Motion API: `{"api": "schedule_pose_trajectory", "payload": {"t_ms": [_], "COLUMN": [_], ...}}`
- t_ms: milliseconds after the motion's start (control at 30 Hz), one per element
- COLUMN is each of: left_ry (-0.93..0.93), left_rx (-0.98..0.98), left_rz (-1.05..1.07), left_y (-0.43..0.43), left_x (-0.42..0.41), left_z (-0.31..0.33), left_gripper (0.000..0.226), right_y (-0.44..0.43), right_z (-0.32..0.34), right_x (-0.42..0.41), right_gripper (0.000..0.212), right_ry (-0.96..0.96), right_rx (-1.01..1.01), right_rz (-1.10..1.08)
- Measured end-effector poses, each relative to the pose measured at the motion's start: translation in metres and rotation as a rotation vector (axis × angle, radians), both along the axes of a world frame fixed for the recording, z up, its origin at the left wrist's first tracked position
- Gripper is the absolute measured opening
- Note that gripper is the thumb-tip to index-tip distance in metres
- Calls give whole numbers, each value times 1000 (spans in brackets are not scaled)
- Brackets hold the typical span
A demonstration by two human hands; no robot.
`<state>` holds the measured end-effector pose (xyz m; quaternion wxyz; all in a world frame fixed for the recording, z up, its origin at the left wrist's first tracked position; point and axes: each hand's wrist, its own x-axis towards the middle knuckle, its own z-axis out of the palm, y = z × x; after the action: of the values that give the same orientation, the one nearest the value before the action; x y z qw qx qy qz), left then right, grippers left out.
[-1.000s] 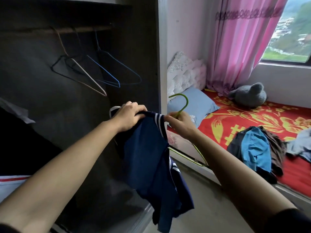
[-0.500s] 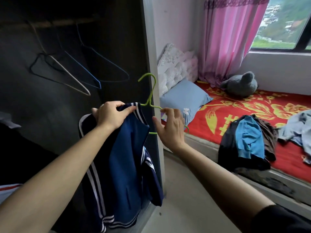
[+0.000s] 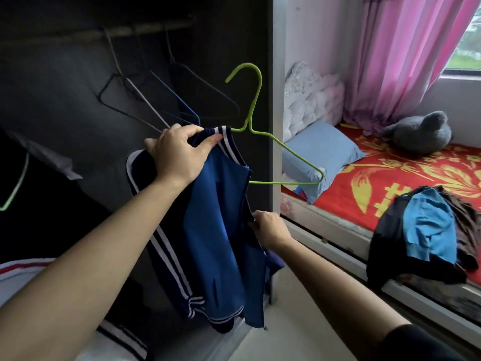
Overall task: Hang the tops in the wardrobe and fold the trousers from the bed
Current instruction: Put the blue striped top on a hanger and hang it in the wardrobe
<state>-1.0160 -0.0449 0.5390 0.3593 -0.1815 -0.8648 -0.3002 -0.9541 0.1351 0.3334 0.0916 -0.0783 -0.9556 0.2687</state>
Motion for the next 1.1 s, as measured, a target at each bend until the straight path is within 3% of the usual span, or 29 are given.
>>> {"api": "schedule_pose_trajectory", "payload": {"t_ms": [300, 500, 633, 933, 1033, 1100], "left_ry": [-145, -340, -344, -328, -369, -428], "left_rx": [-9, 206, 99, -156, -60, 146], "left_rz": [24, -187, -143, 23, 32, 19], "left_y": [-65, -81, -79, -26, -10, -3], "left_x": [-16, -19, -23, 0, 7, 7], "left_z": [-25, -21, -34, -91, -102, -101], "left_gripper": [39, 24, 45, 39, 42, 43], "right_y": [72, 86, 95, 74, 55, 47], "right_z": [43, 81, 105, 166, 175, 171], "right_x": [5, 12, 16, 20, 24, 28], "right_gripper": [34, 29, 33, 33, 30, 28], "right_ry": [89, 156, 224, 431, 515, 423], "right_rx": [-83, -130, -209, -194, -247, -253], "right_rz": [-218, -239, -239, -283, -239, -222]}}
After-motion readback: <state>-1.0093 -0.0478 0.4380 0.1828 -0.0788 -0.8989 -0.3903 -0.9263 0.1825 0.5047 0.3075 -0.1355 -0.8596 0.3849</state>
